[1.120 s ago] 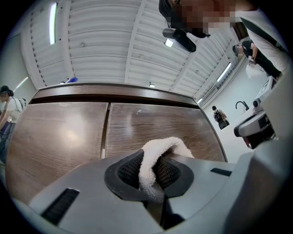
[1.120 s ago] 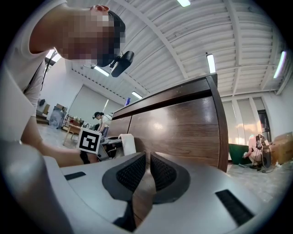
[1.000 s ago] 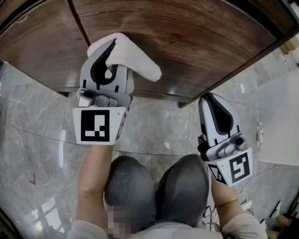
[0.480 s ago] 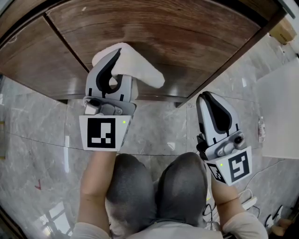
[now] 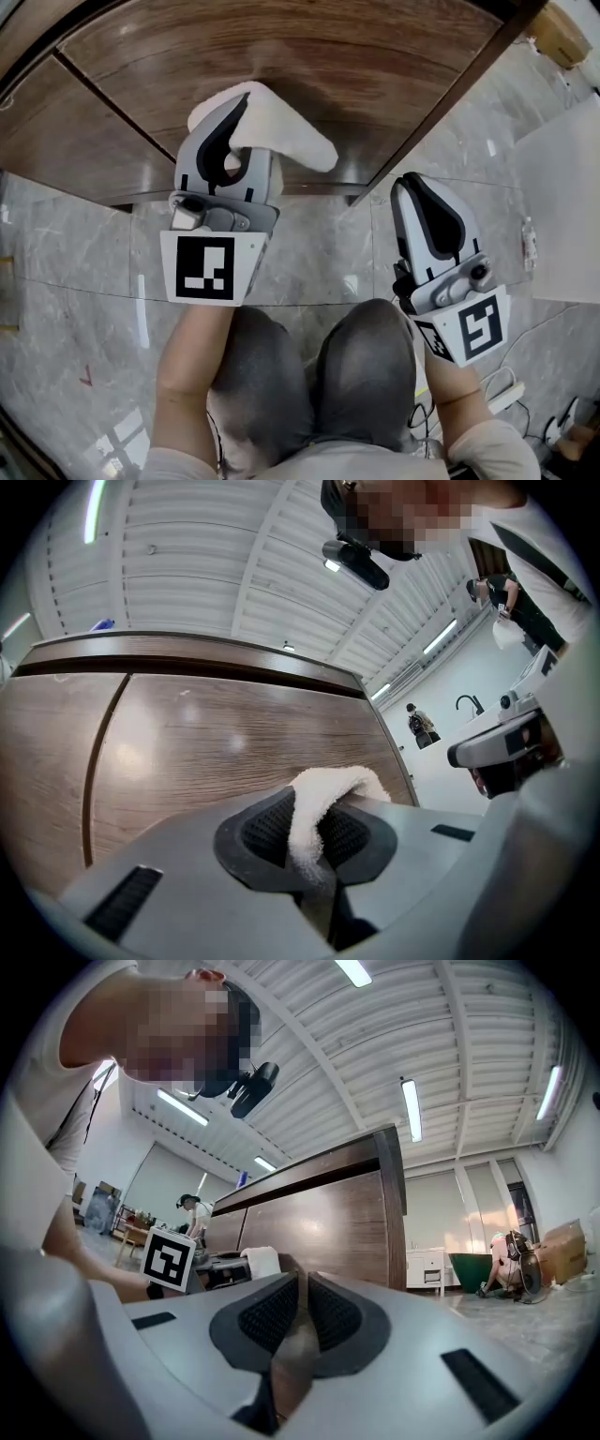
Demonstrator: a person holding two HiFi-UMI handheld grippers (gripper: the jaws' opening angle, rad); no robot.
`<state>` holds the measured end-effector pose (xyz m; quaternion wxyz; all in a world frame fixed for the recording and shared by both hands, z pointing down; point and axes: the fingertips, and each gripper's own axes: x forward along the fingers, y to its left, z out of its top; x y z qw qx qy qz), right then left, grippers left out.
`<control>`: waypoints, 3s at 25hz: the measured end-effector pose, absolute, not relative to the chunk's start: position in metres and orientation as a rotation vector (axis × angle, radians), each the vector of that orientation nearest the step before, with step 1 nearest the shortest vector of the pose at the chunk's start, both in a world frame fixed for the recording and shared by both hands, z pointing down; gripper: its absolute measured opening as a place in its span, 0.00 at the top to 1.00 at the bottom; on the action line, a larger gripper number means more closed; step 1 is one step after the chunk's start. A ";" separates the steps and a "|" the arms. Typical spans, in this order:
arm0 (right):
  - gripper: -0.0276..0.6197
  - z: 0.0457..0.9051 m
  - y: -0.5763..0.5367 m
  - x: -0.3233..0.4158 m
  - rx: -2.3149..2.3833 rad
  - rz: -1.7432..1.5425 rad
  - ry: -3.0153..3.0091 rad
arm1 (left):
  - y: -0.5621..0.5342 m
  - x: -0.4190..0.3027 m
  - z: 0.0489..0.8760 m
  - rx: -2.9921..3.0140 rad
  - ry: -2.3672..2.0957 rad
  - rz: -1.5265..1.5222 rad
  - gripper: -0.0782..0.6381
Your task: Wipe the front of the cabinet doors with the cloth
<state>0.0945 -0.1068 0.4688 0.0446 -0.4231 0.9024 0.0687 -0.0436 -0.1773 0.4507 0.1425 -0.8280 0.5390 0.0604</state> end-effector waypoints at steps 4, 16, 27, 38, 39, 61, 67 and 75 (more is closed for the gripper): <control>0.87 0.469 -0.109 0.103 -1.300 0.197 2.735 | -0.178 -0.027 0.453 -2.426 1.525 0.133 0.82; 0.87 0.471 -0.116 0.138 -1.322 0.147 2.638 | -0.180 0.045 0.459 -2.518 1.374 0.004 0.82; 0.87 0.472 -0.115 0.156 -1.419 0.177 2.642 | -0.181 0.097 0.462 -2.585 1.210 0.032 0.82; 0.87 0.471 -0.105 0.174 -1.437 0.194 2.660 | -0.169 0.136 0.452 -2.706 1.037 0.154 0.82; 0.87 0.471 -0.103 0.169 -1.425 0.196 2.668 | -0.162 0.127 0.446 -2.683 1.008 0.152 0.82; 0.87 0.507 -0.097 0.025 -1.233 0.177 2.894 | -0.155 -0.203 0.602 -2.254 1.783 -0.153 0.82; 0.87 0.509 -0.105 0.042 -1.298 0.196 2.892 | -0.180 -0.194 0.607 -2.299 1.839 -0.022 0.82; 0.87 0.523 -0.112 0.049 -1.315 0.145 2.888 | -0.186 -0.190 0.608 -2.318 1.871 0.002 0.82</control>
